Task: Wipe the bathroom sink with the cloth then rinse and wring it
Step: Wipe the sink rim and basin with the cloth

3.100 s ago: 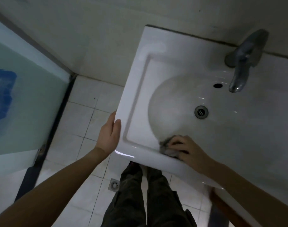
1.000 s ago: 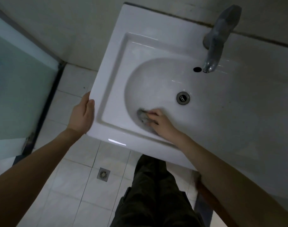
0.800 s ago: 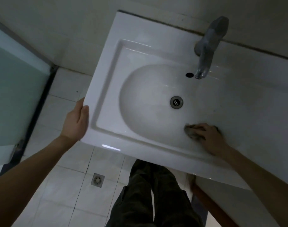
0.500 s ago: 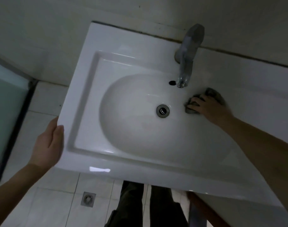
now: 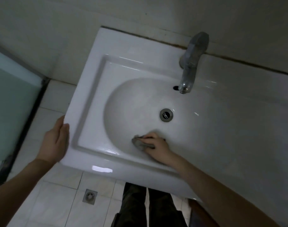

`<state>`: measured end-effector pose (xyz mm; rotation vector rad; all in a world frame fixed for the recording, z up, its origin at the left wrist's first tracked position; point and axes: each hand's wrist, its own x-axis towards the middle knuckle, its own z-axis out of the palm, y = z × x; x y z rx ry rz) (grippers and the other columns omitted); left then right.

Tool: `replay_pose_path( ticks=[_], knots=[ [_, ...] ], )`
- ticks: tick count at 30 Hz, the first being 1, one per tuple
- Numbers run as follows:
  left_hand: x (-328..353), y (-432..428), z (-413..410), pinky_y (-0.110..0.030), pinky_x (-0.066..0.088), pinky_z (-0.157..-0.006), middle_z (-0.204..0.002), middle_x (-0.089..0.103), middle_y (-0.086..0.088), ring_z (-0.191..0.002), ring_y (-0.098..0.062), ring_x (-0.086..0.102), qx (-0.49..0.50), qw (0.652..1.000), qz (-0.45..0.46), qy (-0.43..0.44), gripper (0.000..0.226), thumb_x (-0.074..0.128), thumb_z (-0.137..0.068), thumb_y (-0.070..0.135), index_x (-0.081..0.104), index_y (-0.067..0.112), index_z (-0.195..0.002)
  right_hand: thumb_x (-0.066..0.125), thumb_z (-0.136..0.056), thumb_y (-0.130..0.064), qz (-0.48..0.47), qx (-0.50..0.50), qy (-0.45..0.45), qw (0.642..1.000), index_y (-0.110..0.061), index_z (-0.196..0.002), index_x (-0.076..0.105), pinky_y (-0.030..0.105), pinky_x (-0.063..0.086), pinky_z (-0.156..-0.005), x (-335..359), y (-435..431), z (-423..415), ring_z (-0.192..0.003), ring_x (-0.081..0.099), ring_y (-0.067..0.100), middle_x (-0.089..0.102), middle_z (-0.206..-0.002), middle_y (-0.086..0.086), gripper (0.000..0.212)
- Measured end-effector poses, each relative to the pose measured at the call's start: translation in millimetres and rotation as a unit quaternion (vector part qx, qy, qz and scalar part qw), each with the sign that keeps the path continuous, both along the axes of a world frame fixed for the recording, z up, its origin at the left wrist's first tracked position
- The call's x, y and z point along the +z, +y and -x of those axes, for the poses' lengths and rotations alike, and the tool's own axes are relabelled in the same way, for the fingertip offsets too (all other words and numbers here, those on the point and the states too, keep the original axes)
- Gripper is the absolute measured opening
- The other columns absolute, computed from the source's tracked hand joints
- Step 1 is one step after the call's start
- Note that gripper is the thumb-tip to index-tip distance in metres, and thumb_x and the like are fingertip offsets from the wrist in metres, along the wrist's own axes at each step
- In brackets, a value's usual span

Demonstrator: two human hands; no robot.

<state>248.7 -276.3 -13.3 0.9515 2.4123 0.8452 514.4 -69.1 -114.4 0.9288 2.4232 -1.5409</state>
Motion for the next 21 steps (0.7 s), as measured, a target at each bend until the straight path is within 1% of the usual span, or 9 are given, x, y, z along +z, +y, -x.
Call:
replay_pose_path(
  ticks=[3,5,8,12,14,15,17,19,21],
  knots=[
    [0.4,3.5,-1.4,-0.016,0.034,-0.057,-0.095,0.061,-0.006,-0.069,-0.015,0.053,0.002,1.0,0.013,0.024,0.025,0.034,-0.103,0.018,0.041,0.041,-0.113,0.066,-0.077,-0.004,-0.032,-0.057,0.075,0.995,-0.028,-0.127,0.062,0.033,0.039,-0.105,-11.3,-22.3,84.5,-0.114,0.053,0.015,0.057,-0.123,0.001,0.056],
    [-5.7,0.9,1.7,-0.004,0.036,-0.059,-0.095,0.064,-0.006,-0.07,-0.005,0.057,0.007,1.0,0.003,0.017,0.024,0.033,-0.102,0.025,0.042,0.043,-0.115,0.064,-0.072,0.002,-0.065,-0.128,0.097,0.985,-0.028,-0.126,0.061,0.04,0.039,-0.103,-21.0,-11.5,115.8,-0.113,0.052,0.023,0.056,-0.121,0.004,0.062],
    [-13.8,-3.3,5.8,-0.014,0.041,-0.06,-0.09,0.067,-0.005,-0.072,-0.017,0.063,0.016,1.0,-0.006,-0.002,0.026,0.029,-0.099,0.033,0.043,0.045,-0.119,0.06,-0.07,0.005,-0.149,-0.193,0.08,0.966,-0.024,-0.122,0.06,0.049,0.039,-0.1,-34.9,25.3,128.6,-0.113,0.048,0.033,0.052,-0.123,0.009,0.06],
    [-14.1,-2.4,6.0,-0.006,0.042,-0.059,-0.085,0.066,0.004,-0.073,-0.005,0.062,0.013,1.0,-0.017,-0.008,0.028,0.029,-0.1,0.031,0.042,0.048,-0.119,0.059,-0.069,0.009,-0.236,-0.356,0.042,0.903,-0.012,-0.119,0.058,0.049,0.041,-0.096,-48.7,77.9,120.0,-0.107,0.051,0.043,0.051,-0.125,0.023,0.054],
    [-14.4,-3.8,6.5,-0.005,0.042,-0.06,-0.089,0.067,-0.001,-0.074,-0.002,0.062,0.01,1.0,-0.017,-0.015,0.03,0.029,-0.1,0.031,0.041,0.045,-0.124,0.059,-0.073,0.007,-0.207,-0.405,0.062,0.888,-0.007,-0.118,0.057,0.05,0.042,-0.097,-53.7,78.3,121.2,-0.107,0.051,0.043,0.049,-0.126,0.026,0.047],
    [-14.4,-3.7,7.7,-0.002,0.04,-0.063,-0.095,0.067,0.0,-0.077,0.003,0.062,0.01,1.0,-0.019,-0.01,0.031,0.029,-0.1,0.03,0.04,0.041,-0.127,0.062,-0.075,0.006,-0.187,-0.406,0.061,0.892,-0.005,-0.118,0.057,0.051,0.042,-0.097,-52.6,72.2,126.0,-0.108,0.052,0.044,0.048,-0.128,0.026,0.044],
    [-13.6,-2.2,7.5,0.002,0.036,-0.069,-0.105,0.063,0.003,-0.079,0.007,0.06,0.01,1.0,-0.019,-0.003,0.037,0.03,-0.1,0.028,0.044,0.028,-0.134,0.066,-0.078,0.001,-0.154,-0.321,0.055,0.933,-0.007,-0.116,0.057,0.052,0.042,-0.098,-45.9,50.6,137.8,-0.108,0.052,0.043,0.045,-0.131,0.023,0.04],
    [-12.3,-2.7,7.1,0.004,0.033,-0.074,-0.112,0.06,0.005,-0.082,0.0,0.057,0.012,1.0,-0.007,-0.003,0.042,0.03,-0.1,0.028,0.044,0.02,-0.139,0.065,-0.083,-0.004,-0.099,-0.211,0.07,0.97,-0.01,-0.116,0.058,0.046,0.041,-0.102,-35.2,20.9,139.1,-0.112,0.051,0.036,0.044,-0.129,0.018,0.035],
    [-9.7,-4.4,7.9,0.0,0.035,-0.075,-0.117,0.059,0.007,-0.092,-0.008,0.056,0.017,1.0,0.001,-0.004,0.044,0.03,-0.1,0.03,0.042,0.02,-0.14,0.065,-0.085,-0.006,-0.053,-0.14,0.086,0.985,-0.01,-0.117,0.06,0.035,0.04,-0.101,-20.8,-3.6,130.0,-0.112,0.051,0.029,0.045,-0.125,0.014,0.033]
  ],
)
